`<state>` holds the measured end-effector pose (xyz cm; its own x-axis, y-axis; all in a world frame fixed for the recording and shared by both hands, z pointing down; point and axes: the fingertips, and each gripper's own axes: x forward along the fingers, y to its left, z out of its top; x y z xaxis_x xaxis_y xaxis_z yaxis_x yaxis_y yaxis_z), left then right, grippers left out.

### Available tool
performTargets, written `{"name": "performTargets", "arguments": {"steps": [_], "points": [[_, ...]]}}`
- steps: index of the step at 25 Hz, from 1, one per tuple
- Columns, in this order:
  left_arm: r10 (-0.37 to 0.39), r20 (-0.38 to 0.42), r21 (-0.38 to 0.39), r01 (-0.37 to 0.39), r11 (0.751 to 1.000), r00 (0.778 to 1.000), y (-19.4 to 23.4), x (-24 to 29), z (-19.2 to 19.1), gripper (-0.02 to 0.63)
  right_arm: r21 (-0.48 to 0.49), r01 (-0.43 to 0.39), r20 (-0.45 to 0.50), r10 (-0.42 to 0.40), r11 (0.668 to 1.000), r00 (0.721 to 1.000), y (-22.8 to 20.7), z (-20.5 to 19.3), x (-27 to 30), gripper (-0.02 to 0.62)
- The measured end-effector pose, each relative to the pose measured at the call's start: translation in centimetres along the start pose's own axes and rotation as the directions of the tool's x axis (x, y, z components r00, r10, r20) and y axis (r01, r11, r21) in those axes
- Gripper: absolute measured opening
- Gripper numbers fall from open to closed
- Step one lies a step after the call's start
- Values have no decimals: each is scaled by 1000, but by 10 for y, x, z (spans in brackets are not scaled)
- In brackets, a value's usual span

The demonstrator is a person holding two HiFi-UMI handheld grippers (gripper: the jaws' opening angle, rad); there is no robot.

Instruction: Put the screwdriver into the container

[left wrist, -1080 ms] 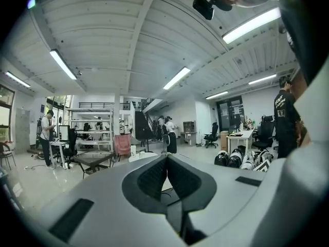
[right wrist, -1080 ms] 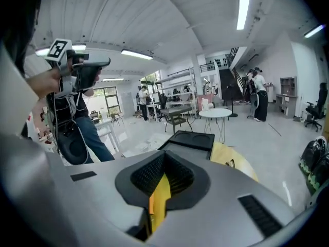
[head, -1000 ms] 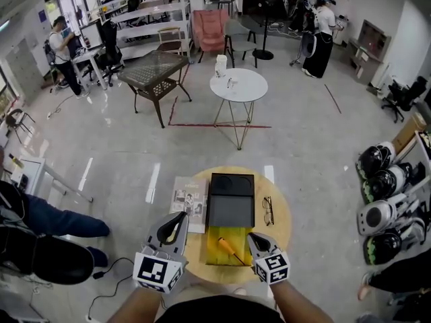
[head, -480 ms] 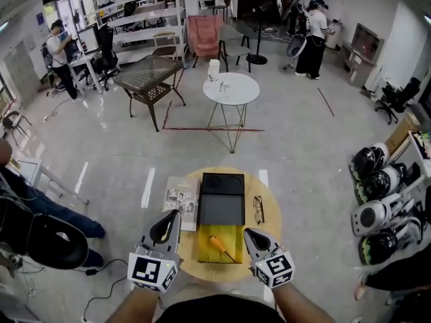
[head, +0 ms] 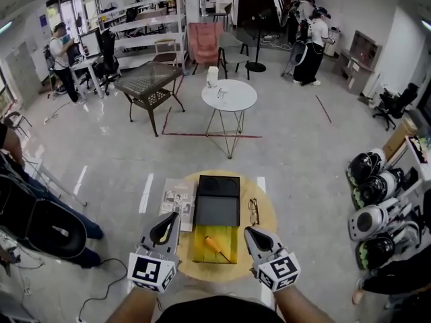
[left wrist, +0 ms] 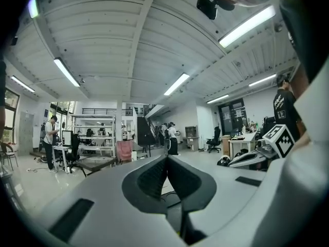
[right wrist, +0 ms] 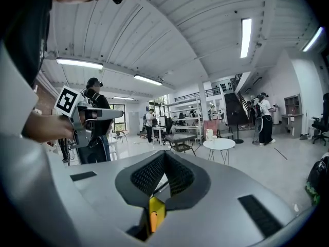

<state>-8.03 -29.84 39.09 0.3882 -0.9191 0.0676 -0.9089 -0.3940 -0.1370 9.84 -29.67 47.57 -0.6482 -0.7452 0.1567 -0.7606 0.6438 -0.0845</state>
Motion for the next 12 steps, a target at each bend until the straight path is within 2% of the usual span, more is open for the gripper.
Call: {"name": "performTargets", "arguments": {"steps": [12], "points": [[3, 19, 8, -3, 1000, 1000, -20, -24, 10, 17, -25, -11, 77, 13, 1000, 997, 10, 42, -38, 14]]}}
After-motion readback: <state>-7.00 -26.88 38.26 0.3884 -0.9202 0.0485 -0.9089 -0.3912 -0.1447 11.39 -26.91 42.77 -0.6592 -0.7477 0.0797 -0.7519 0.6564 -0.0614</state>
